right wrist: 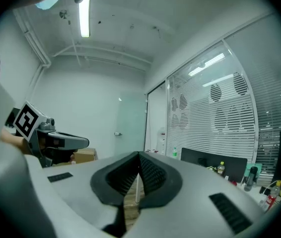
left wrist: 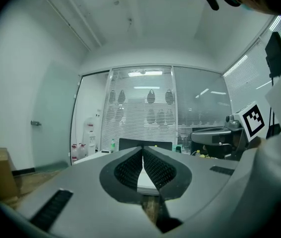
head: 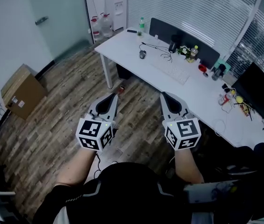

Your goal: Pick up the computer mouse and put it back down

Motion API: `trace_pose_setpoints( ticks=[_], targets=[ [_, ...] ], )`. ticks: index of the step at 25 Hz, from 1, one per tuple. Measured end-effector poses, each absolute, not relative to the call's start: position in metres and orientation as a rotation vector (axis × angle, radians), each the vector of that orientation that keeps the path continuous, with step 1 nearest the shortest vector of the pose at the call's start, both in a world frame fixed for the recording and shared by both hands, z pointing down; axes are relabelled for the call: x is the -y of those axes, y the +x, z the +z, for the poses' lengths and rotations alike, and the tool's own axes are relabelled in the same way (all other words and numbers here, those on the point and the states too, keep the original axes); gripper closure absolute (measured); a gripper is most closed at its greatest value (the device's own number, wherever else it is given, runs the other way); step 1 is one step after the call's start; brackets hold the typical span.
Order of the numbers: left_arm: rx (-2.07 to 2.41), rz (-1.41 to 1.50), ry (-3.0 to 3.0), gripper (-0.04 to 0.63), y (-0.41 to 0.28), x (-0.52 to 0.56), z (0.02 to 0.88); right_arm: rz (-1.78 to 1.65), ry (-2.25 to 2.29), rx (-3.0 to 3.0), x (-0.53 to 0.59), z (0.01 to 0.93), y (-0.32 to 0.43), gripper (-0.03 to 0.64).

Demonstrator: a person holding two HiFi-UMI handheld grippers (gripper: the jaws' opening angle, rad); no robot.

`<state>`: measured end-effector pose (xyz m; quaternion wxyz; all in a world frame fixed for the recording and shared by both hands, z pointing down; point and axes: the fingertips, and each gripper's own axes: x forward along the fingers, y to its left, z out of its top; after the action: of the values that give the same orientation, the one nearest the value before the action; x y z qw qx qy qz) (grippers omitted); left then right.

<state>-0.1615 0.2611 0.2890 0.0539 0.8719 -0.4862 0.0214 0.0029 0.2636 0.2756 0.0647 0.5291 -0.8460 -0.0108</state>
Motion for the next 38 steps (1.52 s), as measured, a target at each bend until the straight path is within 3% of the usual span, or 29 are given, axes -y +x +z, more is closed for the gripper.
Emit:
trace_pose_setpoints(
  ticks=[4,8,11,12,13,15,25,30,38],
  targets=[
    [1.493,0.041,2.651,0.563,-0.161,-0.266,0.288,-0.02,1.576,2.588,-0.267,0.277,0.002,0.61],
    [1.532,0.038,2.634,0.562,-0.152,-0.275,0.288,-0.024,1.562,2.612,-0.27,0.278,0.016,0.539],
    [1.536,0.036,2.646,0.558,-0.151,-0.278,0.287,-0.008,1.562,2.632,-0.272,0.277,0.019,0.528],
    [1.536,0.028,2.65,0.518,-0.155,-0.278,0.287,-0.005,1.551,2.637,-0.272,0.277,0.015,0.512],
    [1.531,0.018,2.654,0.431,-0.158,-0.278,0.287,-0.003,1.535,2.643,-0.273,0.278,0.01,0.469],
    [1.516,0.017,2.663,0.367,-0.162,-0.279,0.286,-0.003,1.514,2.653,-0.274,0.278,0.003,0.381],
    [1.419,0.046,2.728,0.256,-0.169,-0.271,0.293,0.035,1.506,2.683,-0.265,0.282,-0.011,0.224],
    [1.412,0.052,2.741,0.239,-0.176,-0.267,0.292,0.044,1.5,2.687,-0.26,0.281,-0.015,0.187],
    [1.395,0.083,2.767,0.239,-0.207,-0.26,0.296,0.04,1.514,2.668,-0.254,0.281,-0.048,0.184]
  ],
)
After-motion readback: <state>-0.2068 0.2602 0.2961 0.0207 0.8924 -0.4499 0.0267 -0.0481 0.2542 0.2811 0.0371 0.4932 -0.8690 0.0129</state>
